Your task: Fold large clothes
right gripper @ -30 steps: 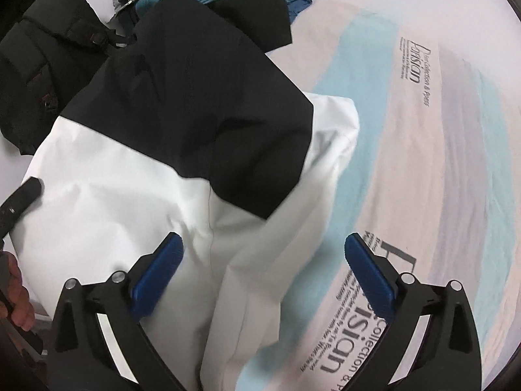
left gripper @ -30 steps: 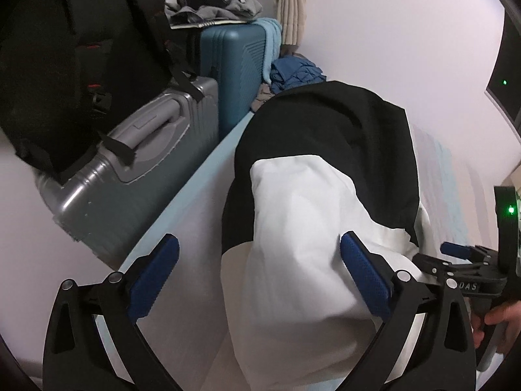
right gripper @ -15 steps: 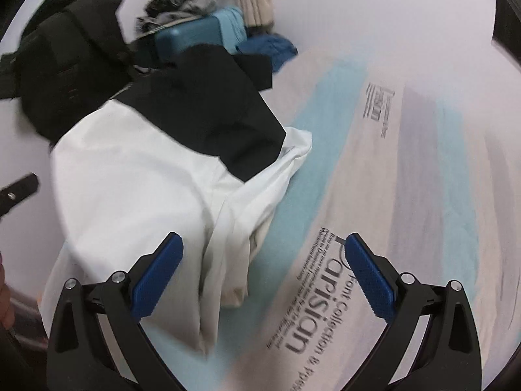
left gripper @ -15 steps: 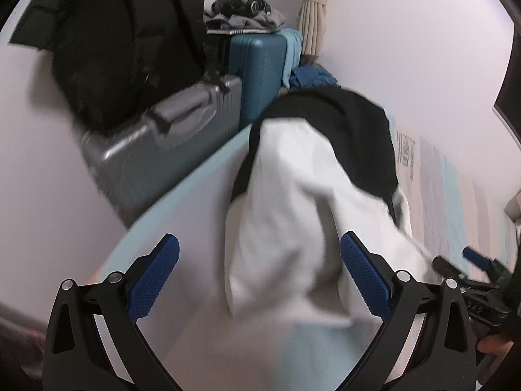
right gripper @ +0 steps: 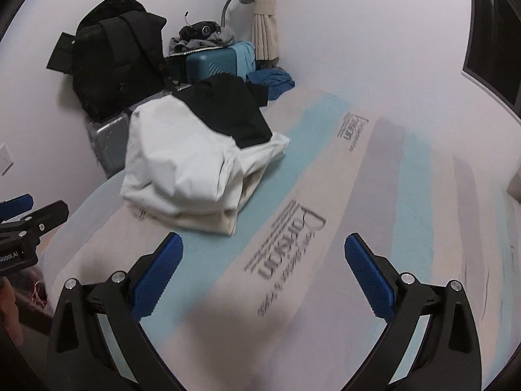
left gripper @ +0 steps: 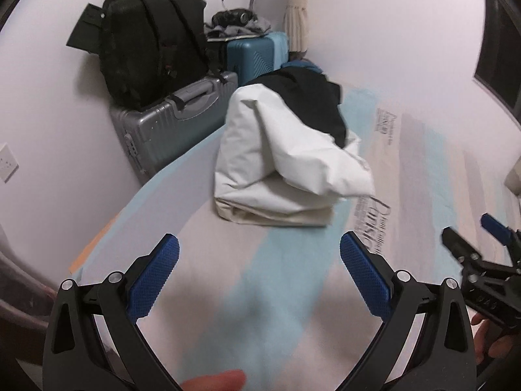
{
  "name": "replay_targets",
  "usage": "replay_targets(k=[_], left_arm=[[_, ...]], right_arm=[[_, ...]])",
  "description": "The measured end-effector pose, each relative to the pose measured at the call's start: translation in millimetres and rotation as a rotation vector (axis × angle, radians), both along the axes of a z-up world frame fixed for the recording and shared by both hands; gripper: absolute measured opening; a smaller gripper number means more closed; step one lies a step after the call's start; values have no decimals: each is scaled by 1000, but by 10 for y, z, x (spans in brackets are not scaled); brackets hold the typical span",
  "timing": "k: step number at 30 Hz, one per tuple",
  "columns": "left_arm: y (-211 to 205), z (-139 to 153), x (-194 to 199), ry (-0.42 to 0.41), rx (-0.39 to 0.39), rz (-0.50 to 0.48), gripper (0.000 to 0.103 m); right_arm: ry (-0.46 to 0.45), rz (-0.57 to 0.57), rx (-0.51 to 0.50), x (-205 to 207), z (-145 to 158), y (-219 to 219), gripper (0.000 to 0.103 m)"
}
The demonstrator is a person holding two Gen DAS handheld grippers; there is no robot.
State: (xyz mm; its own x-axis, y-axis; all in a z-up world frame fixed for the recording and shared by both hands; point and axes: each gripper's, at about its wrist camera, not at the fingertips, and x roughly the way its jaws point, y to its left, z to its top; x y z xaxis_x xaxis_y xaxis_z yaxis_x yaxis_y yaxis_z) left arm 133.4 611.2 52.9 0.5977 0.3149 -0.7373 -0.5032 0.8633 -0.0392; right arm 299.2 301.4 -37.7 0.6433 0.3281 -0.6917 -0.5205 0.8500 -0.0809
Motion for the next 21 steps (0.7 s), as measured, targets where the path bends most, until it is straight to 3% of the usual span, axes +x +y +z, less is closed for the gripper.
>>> replay_targets(k=[5, 21], left_arm=[[-315, -67, -204, 31, 73, -22, 97], [-245, -102, -635, 15, 54, -95, 97]], right_arm=[[-2, 3, -13, -342, 13, -88, 96], [-33, -69, -26, -981, 48, 45, 96]])
